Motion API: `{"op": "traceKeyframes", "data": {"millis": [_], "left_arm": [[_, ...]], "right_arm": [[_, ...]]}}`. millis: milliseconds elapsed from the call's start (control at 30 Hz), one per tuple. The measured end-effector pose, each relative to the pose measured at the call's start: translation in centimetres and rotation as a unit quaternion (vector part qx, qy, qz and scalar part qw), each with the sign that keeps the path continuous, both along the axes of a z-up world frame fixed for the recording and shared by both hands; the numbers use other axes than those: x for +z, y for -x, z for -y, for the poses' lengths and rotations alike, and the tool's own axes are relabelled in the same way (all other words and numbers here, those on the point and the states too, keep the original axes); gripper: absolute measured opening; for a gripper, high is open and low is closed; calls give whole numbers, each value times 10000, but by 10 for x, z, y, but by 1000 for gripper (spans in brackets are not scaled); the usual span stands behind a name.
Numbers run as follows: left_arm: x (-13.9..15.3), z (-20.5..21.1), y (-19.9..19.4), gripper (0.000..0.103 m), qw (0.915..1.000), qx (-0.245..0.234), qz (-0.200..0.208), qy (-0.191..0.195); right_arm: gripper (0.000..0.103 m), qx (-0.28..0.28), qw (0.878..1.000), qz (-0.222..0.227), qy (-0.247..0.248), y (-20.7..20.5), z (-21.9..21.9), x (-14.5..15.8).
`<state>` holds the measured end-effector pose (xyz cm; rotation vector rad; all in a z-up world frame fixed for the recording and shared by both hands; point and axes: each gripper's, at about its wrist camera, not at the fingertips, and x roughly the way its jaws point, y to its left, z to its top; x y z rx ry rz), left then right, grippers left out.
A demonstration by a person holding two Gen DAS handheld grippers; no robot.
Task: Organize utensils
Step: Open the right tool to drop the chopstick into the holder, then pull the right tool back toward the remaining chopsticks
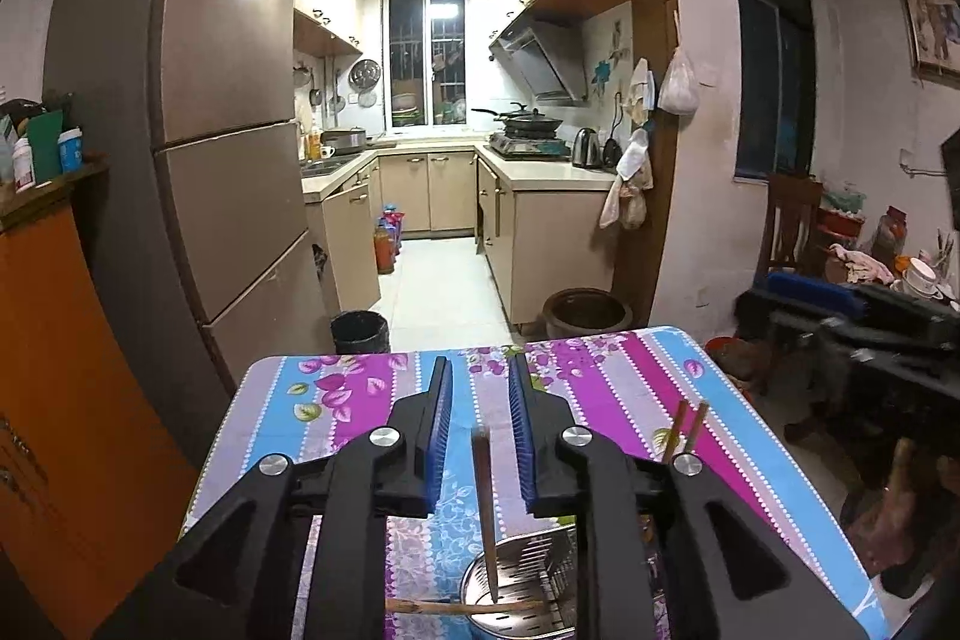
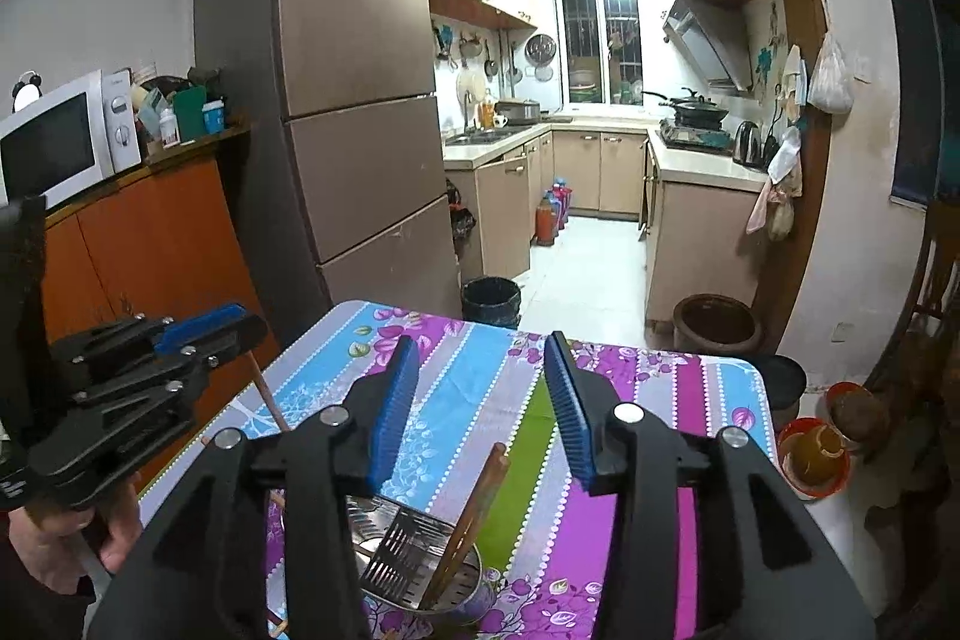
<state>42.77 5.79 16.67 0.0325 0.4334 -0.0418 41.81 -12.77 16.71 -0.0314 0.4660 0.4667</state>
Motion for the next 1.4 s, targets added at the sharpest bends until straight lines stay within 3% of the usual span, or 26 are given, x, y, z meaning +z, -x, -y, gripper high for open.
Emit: {"op": "traceKeyframes", "data": {"millis": [200, 333, 467, 667, 900, 1033, 1167, 1300, 1400], "left_arm": [[3, -5, 7, 37, 9999, 123, 67, 52], [12, -4, 28, 53, 9992, 232, 327, -96], [24, -4, 66, 63, 9971, 288, 677, -175], [35, -13, 128, 67, 9920, 432, 1180, -113], [25, -25, 231, 74, 9807, 529, 1878, -81], [1, -20, 295, 76, 9749, 438, 2166, -260], [-36, -19, 342, 77, 9758, 177, 2153, -335], [-89, -23, 362, 77, 9835, -33, 1770, -367], [-132, -32, 360, 77, 9922, -211, 1220, -170]], "right_arm": [[52, -65, 9999, 106, 47, 11, 10, 0], [60, -162, 9995, 269, -7, 26, 18, 6], [69, -247, 9982, 535, -102, 54, 27, 18], [82, -426, 9934, 1046, -173, 99, 42, 33], [90, -490, 9845, 1637, -389, 172, 64, 38], [91, -491, 9785, 1967, -392, 223, 72, 27], [91, -398, 9769, 2065, -390, 273, 77, -5], [90, -288, 9798, 1955, -294, 307, 71, -46], [79, -204, 9851, 1688, -252, 323, 65, -82]]}}
